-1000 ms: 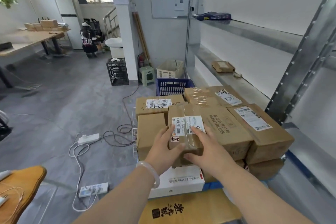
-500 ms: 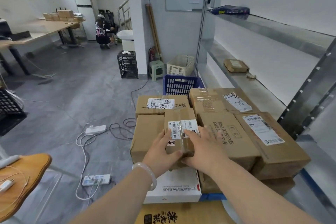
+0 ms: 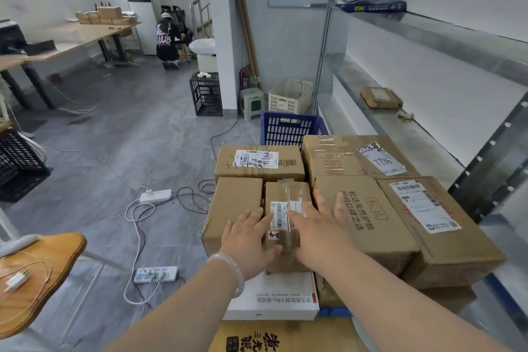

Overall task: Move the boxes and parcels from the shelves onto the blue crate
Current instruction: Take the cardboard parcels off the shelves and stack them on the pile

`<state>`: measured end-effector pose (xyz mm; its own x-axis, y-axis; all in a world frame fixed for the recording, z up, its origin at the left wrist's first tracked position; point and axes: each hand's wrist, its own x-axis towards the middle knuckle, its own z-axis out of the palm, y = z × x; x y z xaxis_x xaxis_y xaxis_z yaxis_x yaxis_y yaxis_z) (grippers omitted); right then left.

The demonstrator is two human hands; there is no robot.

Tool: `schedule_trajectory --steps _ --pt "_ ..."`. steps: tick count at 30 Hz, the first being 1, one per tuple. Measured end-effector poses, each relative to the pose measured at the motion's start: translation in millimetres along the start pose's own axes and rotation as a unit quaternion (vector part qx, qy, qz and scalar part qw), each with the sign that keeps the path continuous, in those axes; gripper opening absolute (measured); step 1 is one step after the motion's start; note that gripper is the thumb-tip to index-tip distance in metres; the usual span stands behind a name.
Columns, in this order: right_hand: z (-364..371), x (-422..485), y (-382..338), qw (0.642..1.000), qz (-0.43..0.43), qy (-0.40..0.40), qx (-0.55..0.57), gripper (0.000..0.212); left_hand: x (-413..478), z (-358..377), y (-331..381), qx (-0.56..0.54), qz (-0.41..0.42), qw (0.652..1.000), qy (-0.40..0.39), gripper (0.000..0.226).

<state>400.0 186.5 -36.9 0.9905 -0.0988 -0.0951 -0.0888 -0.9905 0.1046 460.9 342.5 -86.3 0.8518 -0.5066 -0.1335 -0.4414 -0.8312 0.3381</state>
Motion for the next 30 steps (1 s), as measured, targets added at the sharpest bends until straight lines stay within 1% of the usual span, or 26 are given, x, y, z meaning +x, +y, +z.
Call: schedule_trajectory --steps 5,10,15,18,21,25,30 --pt "11.1 -0.8 -13.5 0.998 -0.045 -0.014 -0.030 0.060 -1.4 6.0 -7.2 0.032 0.008 0.999 -0.001 0.074" --pt "15.9 2.5 -21.2 0.998 -0.038 -0.024 -0.042 0.059 -2.7 6.2 -4.1 0.032 0.018 0.999 -0.017 0.075" --pt "13.6 4.8 -20.9 0.998 -0.036 -0.029 -0.042 0.060 -2.7 4.1 -3.5 0.008 0.022 1.000 -0.011 0.074" --pt "17.9 6.3 -19.8 0.999 -0.039 -0.022 -0.013 0.064 -5.9 1.4 -9.5 0.009 0.017 1.000 0.024 0.071" --pt "26.0 8.5 -21.0 0.998 -0.057 -0.018 0.038 0.072 -10.2 -5.3 -19.6 0.043 -0.013 0.998 0.046 0.068" --pt "30.7 10.3 -24.1 0.995 -0.072 -0.030 0.066 0.072 -11.4 -11.3 -28.7 0.061 -0.039 0.997 0.021 0.070" --pt "36.1 13.0 -25.2 0.994 -0.067 -0.045 0.080 0.068 -10.3 -6.9 -29.3 0.071 -0.034 0.997 -0.003 0.069"
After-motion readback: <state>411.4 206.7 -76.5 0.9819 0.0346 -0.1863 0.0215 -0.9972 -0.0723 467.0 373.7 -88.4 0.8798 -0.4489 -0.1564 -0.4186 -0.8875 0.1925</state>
